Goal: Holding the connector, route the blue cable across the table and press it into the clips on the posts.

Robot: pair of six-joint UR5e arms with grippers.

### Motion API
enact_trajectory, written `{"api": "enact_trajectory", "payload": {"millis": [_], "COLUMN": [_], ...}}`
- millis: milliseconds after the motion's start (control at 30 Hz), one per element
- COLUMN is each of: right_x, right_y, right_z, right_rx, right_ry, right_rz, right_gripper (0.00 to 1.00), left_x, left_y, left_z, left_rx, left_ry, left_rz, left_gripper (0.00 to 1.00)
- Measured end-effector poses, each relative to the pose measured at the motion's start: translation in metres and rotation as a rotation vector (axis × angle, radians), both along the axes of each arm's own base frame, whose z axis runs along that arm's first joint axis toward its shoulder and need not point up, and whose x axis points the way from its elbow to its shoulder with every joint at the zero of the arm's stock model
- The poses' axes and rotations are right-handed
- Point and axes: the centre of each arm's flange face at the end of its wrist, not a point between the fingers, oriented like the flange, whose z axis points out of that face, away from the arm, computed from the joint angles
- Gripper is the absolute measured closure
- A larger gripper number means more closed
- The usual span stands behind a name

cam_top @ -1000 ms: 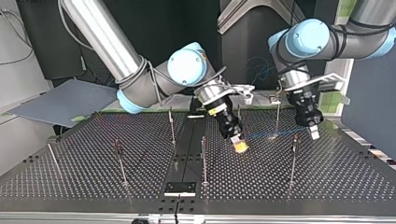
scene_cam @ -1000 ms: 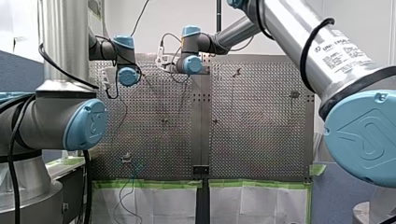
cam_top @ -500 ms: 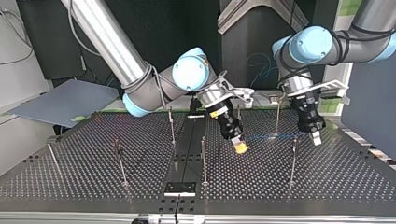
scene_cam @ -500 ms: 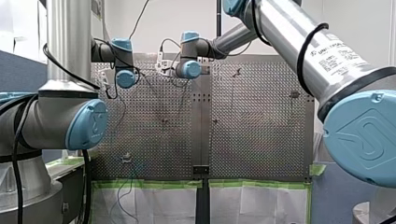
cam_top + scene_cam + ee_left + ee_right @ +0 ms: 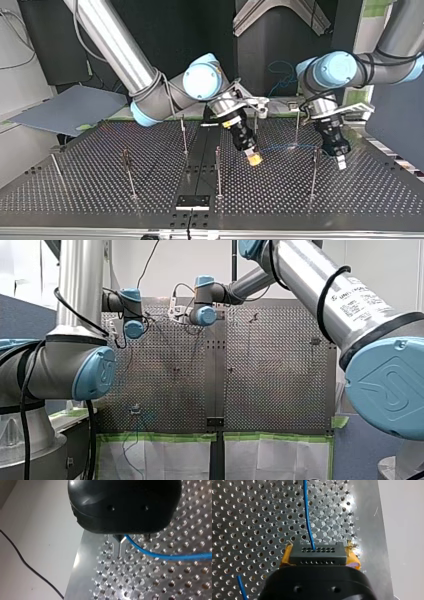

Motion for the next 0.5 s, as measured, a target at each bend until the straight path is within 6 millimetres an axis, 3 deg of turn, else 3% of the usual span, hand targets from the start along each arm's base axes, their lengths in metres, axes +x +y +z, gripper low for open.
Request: {"api": "enact_trajectory", "payload": {"millis": [500], "right_x": [-0.009], "right_y": [-0.019], "right_z": [0.013], "right_rx": [-0.016], "right_ry": [-0.018], "right_rz": [-0.024], "right_gripper": [1.00], "left_x": [0.010], "left_y": [0.017], "left_z": [0.003], "left_rx": [0.004], "left_ry": [-0.025], "left_rz": [-0.039], "left_gripper": [1.00]}}
